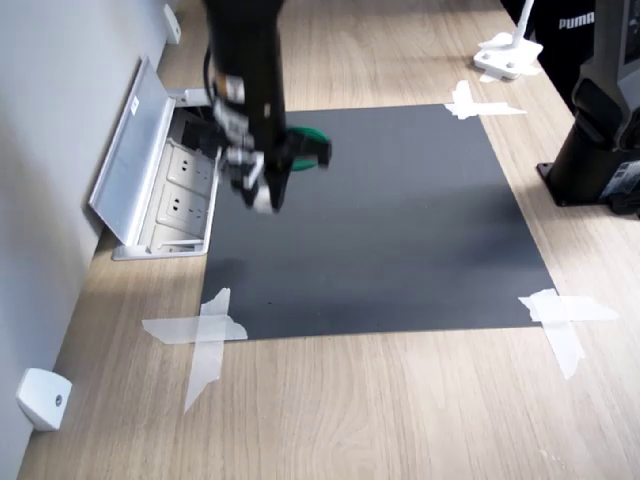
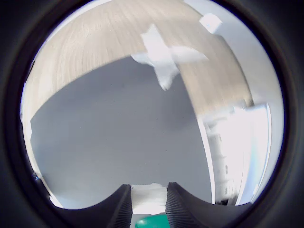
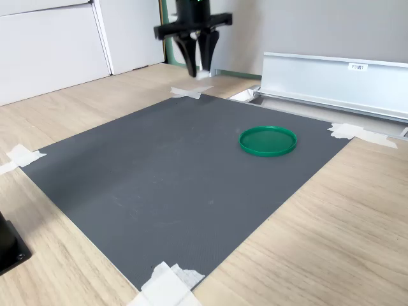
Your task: Grasp a white terminal and put it on the green lid.
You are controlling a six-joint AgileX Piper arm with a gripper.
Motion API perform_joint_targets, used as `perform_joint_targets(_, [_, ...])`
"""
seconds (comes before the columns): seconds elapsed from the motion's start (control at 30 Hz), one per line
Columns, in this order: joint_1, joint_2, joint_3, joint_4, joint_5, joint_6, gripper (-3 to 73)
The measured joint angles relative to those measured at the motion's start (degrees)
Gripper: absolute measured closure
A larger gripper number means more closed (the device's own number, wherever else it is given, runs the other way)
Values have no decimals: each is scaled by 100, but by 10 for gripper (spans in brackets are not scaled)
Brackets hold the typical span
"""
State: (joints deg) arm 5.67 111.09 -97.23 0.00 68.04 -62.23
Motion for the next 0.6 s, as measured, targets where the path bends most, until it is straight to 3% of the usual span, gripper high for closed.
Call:
perform_joint_targets(0.3, [-1256,-133,46,-52,31,-514,430])
perform_joint_targets(0.6, [-1995,-139,1033,-125,-869,-1354,430])
